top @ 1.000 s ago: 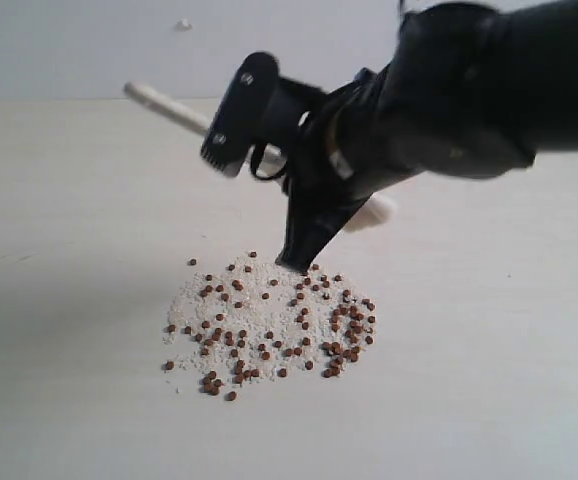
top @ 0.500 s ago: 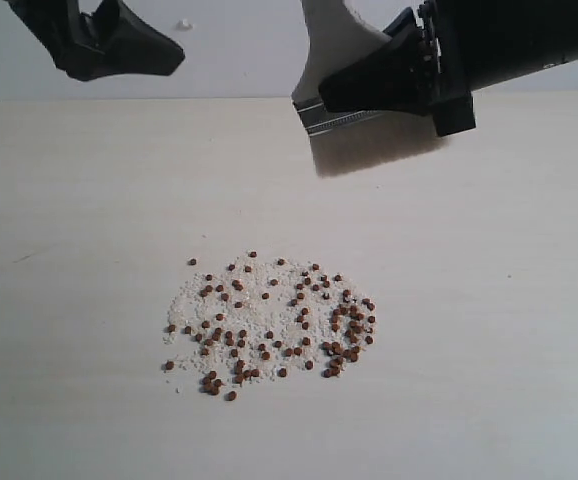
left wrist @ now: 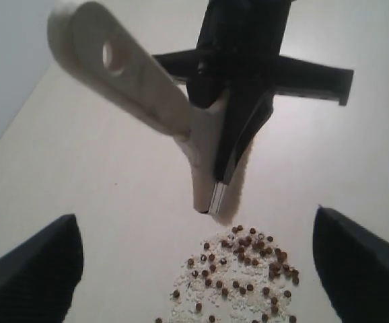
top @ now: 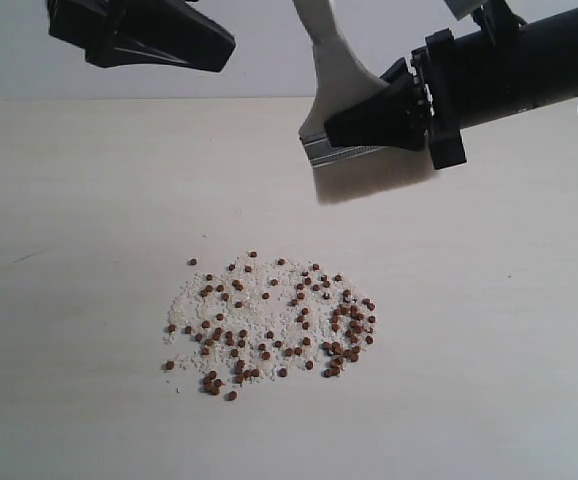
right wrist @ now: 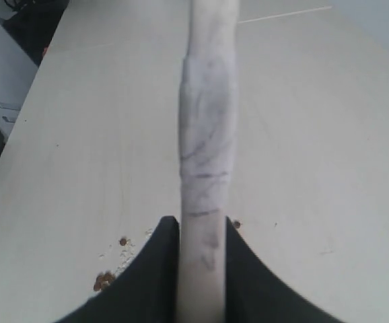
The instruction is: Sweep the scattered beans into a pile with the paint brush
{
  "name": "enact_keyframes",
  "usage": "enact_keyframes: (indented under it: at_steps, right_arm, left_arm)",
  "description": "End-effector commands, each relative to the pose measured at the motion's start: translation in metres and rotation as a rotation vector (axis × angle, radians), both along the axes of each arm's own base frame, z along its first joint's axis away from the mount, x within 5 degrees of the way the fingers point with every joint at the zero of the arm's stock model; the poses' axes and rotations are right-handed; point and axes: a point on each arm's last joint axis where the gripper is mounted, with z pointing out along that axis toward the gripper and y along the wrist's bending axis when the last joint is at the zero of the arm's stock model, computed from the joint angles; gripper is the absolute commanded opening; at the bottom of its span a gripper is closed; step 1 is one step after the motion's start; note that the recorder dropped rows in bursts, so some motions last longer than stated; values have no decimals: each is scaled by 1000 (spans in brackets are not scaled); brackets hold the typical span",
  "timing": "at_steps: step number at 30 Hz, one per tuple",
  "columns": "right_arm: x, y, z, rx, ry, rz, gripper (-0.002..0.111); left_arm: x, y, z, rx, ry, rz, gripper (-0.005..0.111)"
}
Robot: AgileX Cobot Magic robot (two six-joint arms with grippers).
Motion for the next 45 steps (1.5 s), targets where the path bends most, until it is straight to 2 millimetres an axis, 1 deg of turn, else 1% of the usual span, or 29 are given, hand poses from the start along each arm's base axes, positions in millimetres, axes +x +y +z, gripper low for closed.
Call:
enact_keyframes:
  at_steps: [1,5,7,8,10,11,13,16,19,22,25,27,29,32,36,40,45]
  right_arm:
    - [5,0,1,42,-6,-12,0]
    - [6,1,3,65,-3,-26,0]
    - [6,1,3,65,-3,-26,0]
    - [6,1,3,65,-3,-26,0]
    - [6,1,3,65,-3,-26,0]
    - [6,1,3,67,-3,-27,0]
    - [6,1,4,71,-3,-30,0]
    - [7,1,5,92,-1,-44,0]
    - [8,2,7,105,-4,-51,0]
    - [8,2,7,107,-9,-51,0]
    - [8,2,7,107,-11,-50,0]
    - [8,2,7,107,-11,-50,0]
    - [8,2,7,107,-11,-50,0]
    - [8,2,7,107,-11,-50,0]
    - [8,2,6,104,-12,-48,0]
    - [8,2,6,105,-4,-51,0]
    - [8,2,6,108,29,-62,0]
  left_arm:
    - [5,-5,-2,-35,20,-4,86]
    - [15,-11,-14,-53,33,-3,86]
    - [20,-17,-19,-102,34,-27,80]
    - [23,-20,-20,-131,25,-31,75]
    - [32,-22,-20,-205,29,16,66]
    - [37,-23,-20,-242,37,34,65]
    - [46,-21,-23,-290,53,64,65]
    - [62,-17,-33,-331,103,113,65]
    - [69,-18,-45,-373,179,98,65]
    - [70,-21,-51,-435,226,41,65]
    - [72,-24,-52,-514,263,12,65]
    - [72,-25,-53,-537,282,0,65]
    - [71,-26,-56,-542,298,-36,65]
    - [74,-27,-63,-539,305,-34,65]
    - [76,-30,-68,-543,313,-32,65]
    - [71,-37,-69,-541,302,-57,65]
    - [62,-50,-68,-552,274,-104,64]
